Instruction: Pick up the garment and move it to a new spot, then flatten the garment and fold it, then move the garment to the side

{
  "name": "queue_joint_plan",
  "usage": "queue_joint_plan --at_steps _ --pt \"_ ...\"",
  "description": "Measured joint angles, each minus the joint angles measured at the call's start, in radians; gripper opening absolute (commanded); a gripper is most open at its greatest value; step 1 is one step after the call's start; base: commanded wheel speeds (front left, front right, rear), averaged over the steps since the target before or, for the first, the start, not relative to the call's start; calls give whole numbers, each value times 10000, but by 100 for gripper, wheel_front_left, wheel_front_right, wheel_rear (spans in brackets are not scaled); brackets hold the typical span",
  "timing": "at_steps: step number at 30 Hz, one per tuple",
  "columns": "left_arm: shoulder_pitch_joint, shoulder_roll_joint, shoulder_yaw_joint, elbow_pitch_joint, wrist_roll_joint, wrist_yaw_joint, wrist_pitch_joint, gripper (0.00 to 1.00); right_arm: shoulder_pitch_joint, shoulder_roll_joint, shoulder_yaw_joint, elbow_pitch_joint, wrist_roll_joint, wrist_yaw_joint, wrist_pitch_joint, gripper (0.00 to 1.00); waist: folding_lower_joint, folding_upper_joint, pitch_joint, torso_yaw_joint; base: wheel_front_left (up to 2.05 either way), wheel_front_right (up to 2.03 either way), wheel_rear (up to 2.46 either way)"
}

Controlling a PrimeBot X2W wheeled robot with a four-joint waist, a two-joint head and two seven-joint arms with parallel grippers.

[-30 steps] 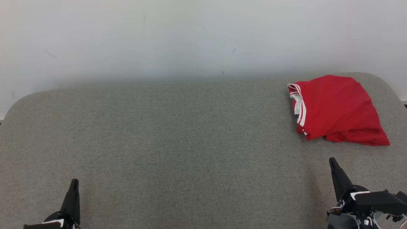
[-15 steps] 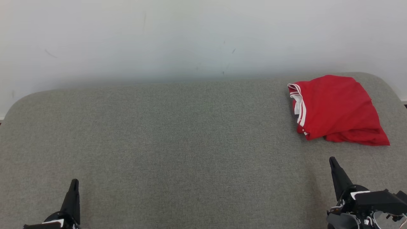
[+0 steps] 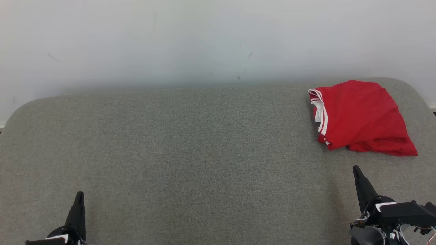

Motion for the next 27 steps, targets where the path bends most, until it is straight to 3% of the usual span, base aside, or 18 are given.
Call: queue_joint_plan --at_steps 27 --pt "-1 0 0 2 0 0 0 0 0 0 0 0 0 2 0 0 0 1 0 0 0 0 0"
